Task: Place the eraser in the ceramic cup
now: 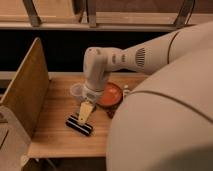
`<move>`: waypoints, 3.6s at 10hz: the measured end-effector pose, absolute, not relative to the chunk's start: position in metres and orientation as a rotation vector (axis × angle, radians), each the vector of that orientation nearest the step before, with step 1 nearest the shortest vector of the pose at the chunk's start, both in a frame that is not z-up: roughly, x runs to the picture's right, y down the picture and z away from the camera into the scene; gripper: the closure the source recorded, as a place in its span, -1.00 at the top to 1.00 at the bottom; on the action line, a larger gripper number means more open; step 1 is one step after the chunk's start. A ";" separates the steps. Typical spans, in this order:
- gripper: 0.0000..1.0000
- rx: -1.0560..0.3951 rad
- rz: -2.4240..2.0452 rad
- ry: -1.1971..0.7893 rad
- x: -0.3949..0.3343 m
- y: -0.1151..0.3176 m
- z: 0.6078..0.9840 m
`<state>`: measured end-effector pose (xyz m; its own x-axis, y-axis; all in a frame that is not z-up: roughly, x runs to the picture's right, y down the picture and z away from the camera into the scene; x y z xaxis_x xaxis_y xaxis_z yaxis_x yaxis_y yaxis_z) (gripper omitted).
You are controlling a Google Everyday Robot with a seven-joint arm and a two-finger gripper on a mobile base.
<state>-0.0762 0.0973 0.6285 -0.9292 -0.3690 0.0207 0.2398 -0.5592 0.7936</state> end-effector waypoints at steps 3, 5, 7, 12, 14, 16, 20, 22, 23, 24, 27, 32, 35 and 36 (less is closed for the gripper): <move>0.60 0.210 -2.496 -1.238 -0.076 0.097 0.629; 0.60 0.210 -2.496 -1.238 -0.076 0.097 0.629; 0.60 0.210 -2.496 -1.238 -0.076 0.097 0.629; 0.60 0.210 -2.496 -1.238 -0.076 0.097 0.629; 0.60 0.210 -2.496 -1.238 -0.076 0.097 0.629; 0.60 0.210 -2.496 -1.238 -0.076 0.097 0.628; 0.60 0.215 -2.498 -1.237 -0.077 0.097 0.628; 0.60 0.235 -2.554 -1.238 -0.087 0.094 0.623; 0.60 0.224 -2.591 -1.261 -0.096 0.101 0.624; 0.60 0.217 -2.601 -1.282 -0.102 0.107 0.625; 0.60 0.118 -2.578 -1.335 -0.110 0.133 0.649; 0.60 0.084 -2.590 -1.329 -0.110 0.135 0.656; 0.60 0.065 -2.746 -1.233 -0.107 0.124 0.673; 0.60 0.050 -2.773 -1.221 -0.101 0.122 0.676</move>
<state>-0.1014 0.1219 0.6758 -0.9932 -0.1151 0.0149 0.0887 -0.6702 0.7368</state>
